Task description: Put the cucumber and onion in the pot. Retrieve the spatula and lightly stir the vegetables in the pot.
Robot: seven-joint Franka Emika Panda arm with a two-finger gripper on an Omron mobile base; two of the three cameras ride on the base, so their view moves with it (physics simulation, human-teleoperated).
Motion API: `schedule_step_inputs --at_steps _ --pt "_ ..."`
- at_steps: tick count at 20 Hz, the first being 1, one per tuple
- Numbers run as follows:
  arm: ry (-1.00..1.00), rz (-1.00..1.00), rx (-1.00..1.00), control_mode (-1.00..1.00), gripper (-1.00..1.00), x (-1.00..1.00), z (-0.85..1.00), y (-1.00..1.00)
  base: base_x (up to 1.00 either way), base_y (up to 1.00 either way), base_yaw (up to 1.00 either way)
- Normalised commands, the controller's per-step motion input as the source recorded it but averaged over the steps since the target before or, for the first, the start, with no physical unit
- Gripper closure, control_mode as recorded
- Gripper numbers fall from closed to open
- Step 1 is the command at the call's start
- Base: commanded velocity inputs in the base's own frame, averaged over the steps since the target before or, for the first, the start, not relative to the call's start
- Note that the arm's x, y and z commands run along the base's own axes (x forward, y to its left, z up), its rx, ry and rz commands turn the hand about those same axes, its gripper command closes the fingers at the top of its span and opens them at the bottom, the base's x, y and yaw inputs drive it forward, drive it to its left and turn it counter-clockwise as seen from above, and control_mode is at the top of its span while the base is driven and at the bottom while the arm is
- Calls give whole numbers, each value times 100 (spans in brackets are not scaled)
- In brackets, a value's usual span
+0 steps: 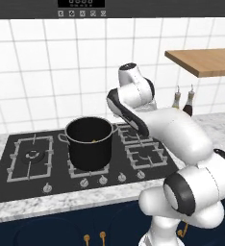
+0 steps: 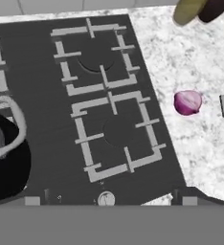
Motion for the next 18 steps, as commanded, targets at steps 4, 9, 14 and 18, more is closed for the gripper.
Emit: schedule_step_inputs --at_steps 4,9,14,18 --pt "0 -11 10 -100 -100 -25 -21 -100 0 0 0" --pt "0 -11 18 -100 -100 -23 -31 -100 0 0 0" --pt "0 -10 24 -100 -100 -5 -34 -100 0 0 0" --pt "0 -8 25 -100 -100 0 -43 -100 0 0 0"
